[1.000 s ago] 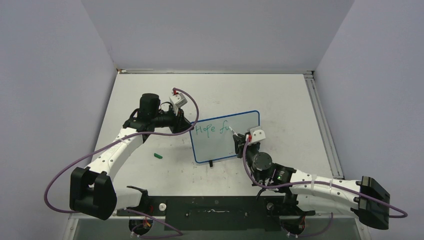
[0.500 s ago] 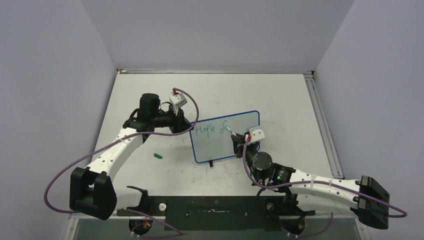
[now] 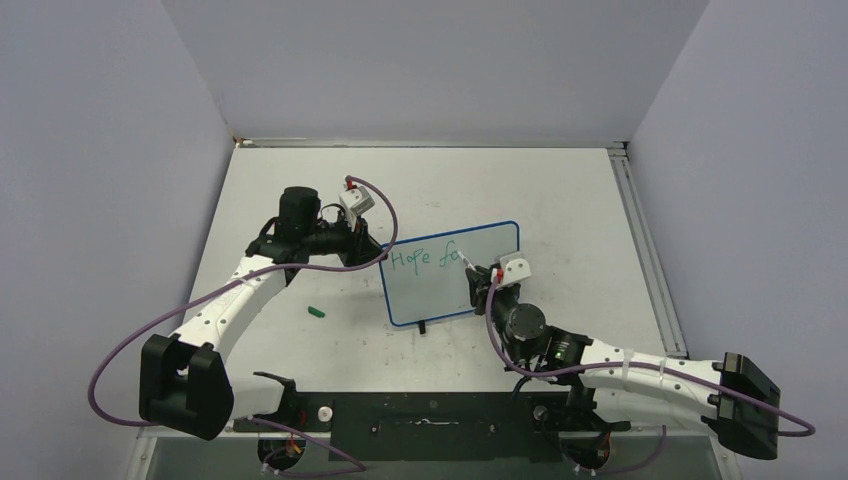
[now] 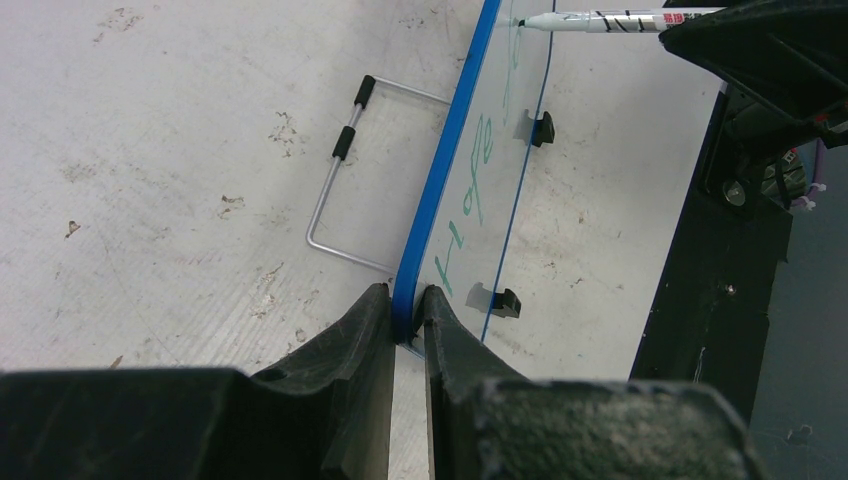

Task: Write a sentence on the whiteboard

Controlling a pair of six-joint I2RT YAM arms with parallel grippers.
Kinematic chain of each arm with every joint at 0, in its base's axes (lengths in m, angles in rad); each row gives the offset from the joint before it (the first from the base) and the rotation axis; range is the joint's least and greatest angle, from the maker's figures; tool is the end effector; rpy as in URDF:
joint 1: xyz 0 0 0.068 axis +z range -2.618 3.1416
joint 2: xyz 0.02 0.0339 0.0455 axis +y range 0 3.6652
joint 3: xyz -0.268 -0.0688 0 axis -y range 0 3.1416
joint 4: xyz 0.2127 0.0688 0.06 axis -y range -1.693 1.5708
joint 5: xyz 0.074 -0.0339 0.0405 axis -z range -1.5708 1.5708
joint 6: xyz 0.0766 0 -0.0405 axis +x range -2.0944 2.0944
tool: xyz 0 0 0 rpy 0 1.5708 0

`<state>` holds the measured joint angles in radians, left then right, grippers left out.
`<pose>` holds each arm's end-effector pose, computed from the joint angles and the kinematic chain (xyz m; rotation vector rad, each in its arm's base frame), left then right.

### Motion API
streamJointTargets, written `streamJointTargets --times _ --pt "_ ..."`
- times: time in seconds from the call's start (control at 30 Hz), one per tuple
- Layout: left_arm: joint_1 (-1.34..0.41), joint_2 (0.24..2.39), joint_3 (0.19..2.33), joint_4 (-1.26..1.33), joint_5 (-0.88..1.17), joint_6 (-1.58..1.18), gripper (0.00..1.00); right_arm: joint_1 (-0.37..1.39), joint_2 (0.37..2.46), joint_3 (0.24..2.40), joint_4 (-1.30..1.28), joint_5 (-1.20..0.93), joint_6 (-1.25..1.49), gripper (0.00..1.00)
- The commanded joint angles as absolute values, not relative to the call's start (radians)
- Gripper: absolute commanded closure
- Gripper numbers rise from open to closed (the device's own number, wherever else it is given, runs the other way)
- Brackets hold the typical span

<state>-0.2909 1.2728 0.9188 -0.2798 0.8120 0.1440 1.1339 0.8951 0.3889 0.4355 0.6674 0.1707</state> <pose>0.2367 -0.1289 0.2772 0.8929 1.9385 -0.9715 0.1281 0.1624 0.2625 -0.2771 1.6221 0.4542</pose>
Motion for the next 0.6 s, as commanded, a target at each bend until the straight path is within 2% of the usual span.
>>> streamJointTargets --times 0.0,0.57 --pt "-0.293 1.281 0.919 -0.327 0.781 0.186 1.00 1.135 0.908 0.423 0.496 0.697 0.139 0.95" --pt "-0.293 1.281 0.922 -0.326 0.783 0.186 1.00 1.135 0.871 0.411 0.390 0.751 0.188 0.95"
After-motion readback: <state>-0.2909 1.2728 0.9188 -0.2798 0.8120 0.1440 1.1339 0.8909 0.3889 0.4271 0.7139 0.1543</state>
